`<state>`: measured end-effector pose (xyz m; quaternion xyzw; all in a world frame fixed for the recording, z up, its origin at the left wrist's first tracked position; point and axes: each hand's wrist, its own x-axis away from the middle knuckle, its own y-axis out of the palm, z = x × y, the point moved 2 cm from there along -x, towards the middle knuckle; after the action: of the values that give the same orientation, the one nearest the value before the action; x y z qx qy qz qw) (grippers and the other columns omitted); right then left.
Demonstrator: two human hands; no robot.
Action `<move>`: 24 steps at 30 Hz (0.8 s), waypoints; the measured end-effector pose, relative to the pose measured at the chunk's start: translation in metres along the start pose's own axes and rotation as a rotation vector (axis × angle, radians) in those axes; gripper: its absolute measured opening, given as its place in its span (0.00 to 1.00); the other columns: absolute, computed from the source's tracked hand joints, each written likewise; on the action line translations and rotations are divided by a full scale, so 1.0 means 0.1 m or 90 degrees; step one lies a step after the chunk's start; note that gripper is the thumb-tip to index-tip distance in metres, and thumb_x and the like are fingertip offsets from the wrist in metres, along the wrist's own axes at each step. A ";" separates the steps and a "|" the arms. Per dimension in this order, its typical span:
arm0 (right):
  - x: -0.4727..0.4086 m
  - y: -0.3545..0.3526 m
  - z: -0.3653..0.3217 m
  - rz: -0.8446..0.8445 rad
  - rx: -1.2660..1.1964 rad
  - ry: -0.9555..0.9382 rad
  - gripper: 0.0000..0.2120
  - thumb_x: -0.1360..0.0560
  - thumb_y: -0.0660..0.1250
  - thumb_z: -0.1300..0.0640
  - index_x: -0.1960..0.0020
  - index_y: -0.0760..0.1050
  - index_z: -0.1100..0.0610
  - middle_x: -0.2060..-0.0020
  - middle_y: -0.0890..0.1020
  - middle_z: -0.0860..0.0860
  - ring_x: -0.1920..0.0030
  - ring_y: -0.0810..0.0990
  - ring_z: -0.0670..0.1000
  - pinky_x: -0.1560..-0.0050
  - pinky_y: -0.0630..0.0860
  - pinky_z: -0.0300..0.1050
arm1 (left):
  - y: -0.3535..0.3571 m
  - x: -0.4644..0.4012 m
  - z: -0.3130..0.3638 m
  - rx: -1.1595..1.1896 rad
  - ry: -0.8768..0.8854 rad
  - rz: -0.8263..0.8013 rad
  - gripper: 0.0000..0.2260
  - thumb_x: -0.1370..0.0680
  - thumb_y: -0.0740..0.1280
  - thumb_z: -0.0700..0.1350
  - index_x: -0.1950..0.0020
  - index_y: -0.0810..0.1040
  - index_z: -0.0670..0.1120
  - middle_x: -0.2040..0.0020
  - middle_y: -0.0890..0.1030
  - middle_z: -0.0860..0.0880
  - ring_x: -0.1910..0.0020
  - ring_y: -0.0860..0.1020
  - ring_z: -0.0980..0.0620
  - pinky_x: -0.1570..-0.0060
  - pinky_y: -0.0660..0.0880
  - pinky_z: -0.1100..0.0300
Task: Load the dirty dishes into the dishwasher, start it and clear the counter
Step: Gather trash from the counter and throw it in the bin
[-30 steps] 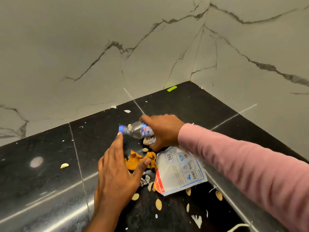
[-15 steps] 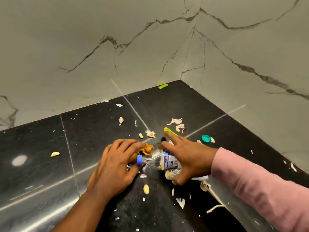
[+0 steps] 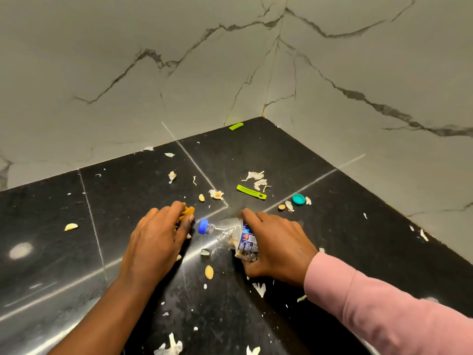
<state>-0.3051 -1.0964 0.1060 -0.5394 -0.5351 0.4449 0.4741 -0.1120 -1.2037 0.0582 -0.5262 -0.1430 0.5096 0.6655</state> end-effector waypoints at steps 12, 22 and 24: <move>1.12 -0.23 -0.61 0.323 -0.352 0.221 0.29 0.41 0.74 0.43 0.45 0.64 0.43 0.58 0.81 0.43 0.58 0.82 0.50 0.54 0.80 0.52 | -0.34 0.37 0.01 0.295 -0.105 0.165 0.13 0.19 0.59 0.57 0.55 0.71 0.49 0.65 0.77 0.51 0.63 0.76 0.44 0.64 0.65 0.57; 2.81 -0.26 -2.21 0.400 -0.946 0.196 0.23 0.35 0.75 0.69 0.43 0.73 0.58 0.59 0.83 0.53 0.59 0.82 0.51 0.59 0.79 0.42 | -1.45 2.93 0.64 0.755 -0.166 -0.094 0.13 0.21 0.63 0.52 0.62 0.76 0.46 0.74 0.76 0.53 0.76 0.70 0.59 0.75 0.67 0.66; 3.14 -0.07 -2.53 0.317 -1.045 0.164 0.20 0.36 0.74 0.67 0.45 0.75 0.58 0.60 0.81 0.58 0.60 0.79 0.58 0.61 0.79 0.49 | -1.49 3.50 0.59 0.763 -0.161 -0.212 0.16 0.25 0.68 0.60 0.63 0.77 0.47 0.73 0.77 0.51 0.75 0.71 0.59 0.73 0.69 0.65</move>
<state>-0.0470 -0.7921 0.1608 -0.8584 -0.4958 -0.0557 -0.1196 0.0773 -0.8698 0.0874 0.0314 0.0099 0.4491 0.8929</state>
